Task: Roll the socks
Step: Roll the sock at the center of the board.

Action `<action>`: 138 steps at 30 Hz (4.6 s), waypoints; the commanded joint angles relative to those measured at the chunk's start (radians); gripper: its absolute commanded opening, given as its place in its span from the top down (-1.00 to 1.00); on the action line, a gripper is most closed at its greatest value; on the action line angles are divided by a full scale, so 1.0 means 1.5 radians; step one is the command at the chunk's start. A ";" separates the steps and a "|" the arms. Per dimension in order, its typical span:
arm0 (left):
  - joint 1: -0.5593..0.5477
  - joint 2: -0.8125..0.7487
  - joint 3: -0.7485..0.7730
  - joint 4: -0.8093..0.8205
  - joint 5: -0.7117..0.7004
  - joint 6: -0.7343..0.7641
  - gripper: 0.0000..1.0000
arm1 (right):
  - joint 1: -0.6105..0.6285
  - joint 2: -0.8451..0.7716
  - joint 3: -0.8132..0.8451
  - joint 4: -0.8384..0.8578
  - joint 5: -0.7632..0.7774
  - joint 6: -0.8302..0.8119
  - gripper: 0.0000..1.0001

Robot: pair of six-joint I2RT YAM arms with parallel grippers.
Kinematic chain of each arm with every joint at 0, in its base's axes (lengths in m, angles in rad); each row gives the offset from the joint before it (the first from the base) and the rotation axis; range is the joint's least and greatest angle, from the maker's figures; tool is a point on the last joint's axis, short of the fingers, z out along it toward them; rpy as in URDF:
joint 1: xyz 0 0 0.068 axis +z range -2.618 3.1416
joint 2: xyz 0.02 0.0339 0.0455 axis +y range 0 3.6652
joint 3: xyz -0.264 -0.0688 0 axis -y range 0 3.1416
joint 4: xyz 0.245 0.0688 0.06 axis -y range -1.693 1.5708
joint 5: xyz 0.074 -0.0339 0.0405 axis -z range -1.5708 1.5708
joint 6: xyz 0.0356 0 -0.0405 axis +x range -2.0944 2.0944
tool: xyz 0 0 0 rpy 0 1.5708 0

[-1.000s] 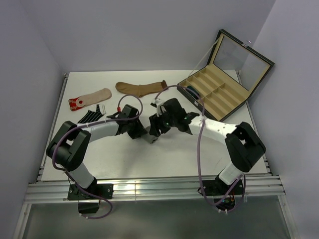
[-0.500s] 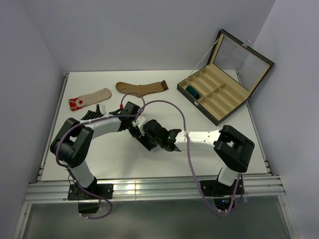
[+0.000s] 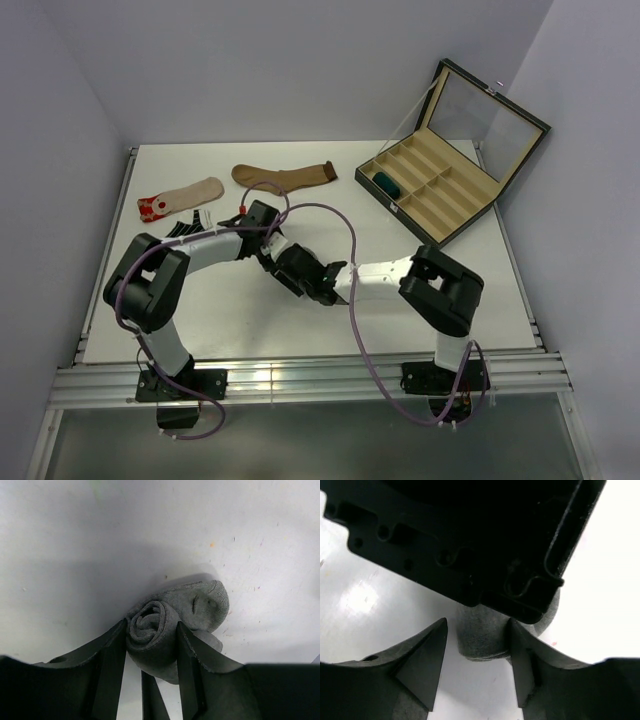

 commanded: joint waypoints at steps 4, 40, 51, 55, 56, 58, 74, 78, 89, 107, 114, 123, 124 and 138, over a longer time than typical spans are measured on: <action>-0.002 0.025 0.017 -0.036 0.009 0.071 0.08 | -0.029 0.086 0.011 -0.052 -0.010 0.004 0.43; -0.010 -0.186 -0.197 0.083 -0.076 -0.115 -0.44 | -0.285 0.230 0.208 -0.266 -0.815 0.224 1.00; -0.011 -0.067 -0.144 0.048 -0.061 -0.075 -0.08 | -0.295 0.210 0.171 -0.216 -0.767 0.250 0.98; -0.011 -0.042 -0.123 0.025 -0.061 -0.051 0.15 | -0.294 0.148 0.135 -0.176 -0.730 0.247 0.70; -0.011 -0.033 -0.118 0.017 -0.049 -0.038 0.19 | -0.294 0.133 0.126 -0.166 -0.721 0.246 0.60; -0.011 -0.017 -0.098 0.004 -0.048 -0.018 0.28 | -0.293 0.073 0.095 -0.137 -0.669 0.233 0.39; -0.011 0.051 0.029 -0.098 -0.007 0.057 0.38 | -0.076 -0.181 -0.056 0.004 -0.136 0.043 -0.25; -0.011 0.064 0.049 -0.116 0.005 0.067 0.37 | -0.018 -0.160 -0.062 0.024 -0.043 -0.007 -0.40; -0.010 0.091 0.101 -0.157 0.010 0.085 0.37 | 0.072 -0.029 0.003 -0.007 0.079 -0.063 -0.44; 0.005 0.083 0.132 -0.168 0.018 0.117 0.04 | 0.047 0.071 0.032 -0.121 0.054 -0.010 0.89; 0.039 0.010 0.094 -0.128 -0.001 0.052 -0.38 | -0.024 0.024 0.012 -0.109 -0.081 0.020 1.00; 0.044 -0.080 -0.034 0.011 0.012 -0.087 -0.54 | -0.082 -0.003 -0.009 -0.086 -0.219 0.034 1.00; 0.044 -0.084 -0.047 0.032 0.014 -0.094 -0.54 | -0.086 -0.003 -0.010 -0.087 -0.225 0.034 1.00; 0.031 -0.001 -0.037 0.035 0.018 -0.110 -0.16 | -0.096 0.000 -0.011 -0.072 -0.277 0.032 1.00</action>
